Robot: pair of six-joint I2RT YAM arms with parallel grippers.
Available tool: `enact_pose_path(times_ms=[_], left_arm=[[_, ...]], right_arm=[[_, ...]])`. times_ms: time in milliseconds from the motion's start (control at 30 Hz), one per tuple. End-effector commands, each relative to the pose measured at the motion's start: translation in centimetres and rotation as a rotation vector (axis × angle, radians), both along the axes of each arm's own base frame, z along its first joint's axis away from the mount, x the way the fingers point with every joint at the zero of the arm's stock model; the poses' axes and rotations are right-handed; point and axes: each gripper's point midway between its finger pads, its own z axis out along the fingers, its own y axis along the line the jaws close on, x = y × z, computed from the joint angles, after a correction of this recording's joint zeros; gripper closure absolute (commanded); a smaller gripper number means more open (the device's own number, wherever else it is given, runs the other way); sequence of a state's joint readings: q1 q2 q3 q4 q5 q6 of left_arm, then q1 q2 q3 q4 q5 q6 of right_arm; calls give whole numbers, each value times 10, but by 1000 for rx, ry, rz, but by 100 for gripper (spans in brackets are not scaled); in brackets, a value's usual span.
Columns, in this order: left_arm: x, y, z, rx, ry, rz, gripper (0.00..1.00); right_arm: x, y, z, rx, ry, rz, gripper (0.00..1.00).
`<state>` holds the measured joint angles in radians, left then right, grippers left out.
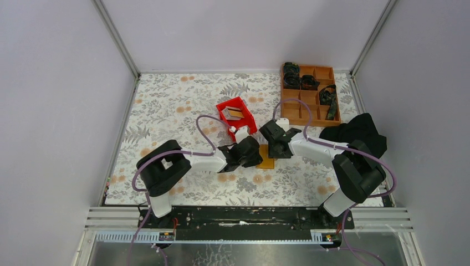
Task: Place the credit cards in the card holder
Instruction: Close the card holder at the center of the board.
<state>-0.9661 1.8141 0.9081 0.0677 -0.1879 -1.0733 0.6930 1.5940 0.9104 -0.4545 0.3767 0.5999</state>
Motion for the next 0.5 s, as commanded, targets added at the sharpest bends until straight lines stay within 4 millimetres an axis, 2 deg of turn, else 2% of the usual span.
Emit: enact_pose_path(times_ms=[0,167,467], left_arm=[[-64,95,-97,402,255,29,62],[-68,100,-100,410,271,46,62],[-70,104,-102,419,283,60,62]], right_arm=[[12,9,19,37,-52,-18,52],[10,6,20,26,-52,-19,55],[9,-4,23,1,-68,-21,67]])
